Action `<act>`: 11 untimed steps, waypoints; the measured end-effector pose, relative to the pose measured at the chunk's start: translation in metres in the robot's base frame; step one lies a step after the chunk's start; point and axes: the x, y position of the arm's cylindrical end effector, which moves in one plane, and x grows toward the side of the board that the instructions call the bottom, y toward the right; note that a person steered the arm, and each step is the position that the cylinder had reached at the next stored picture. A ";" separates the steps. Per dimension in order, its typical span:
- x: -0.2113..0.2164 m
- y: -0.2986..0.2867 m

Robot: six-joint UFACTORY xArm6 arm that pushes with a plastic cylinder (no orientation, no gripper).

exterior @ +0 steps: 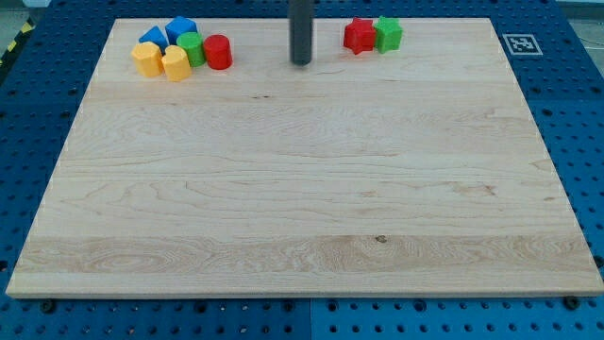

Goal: Slide the yellow heart towards the center of the board

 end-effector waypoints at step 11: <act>0.018 -0.062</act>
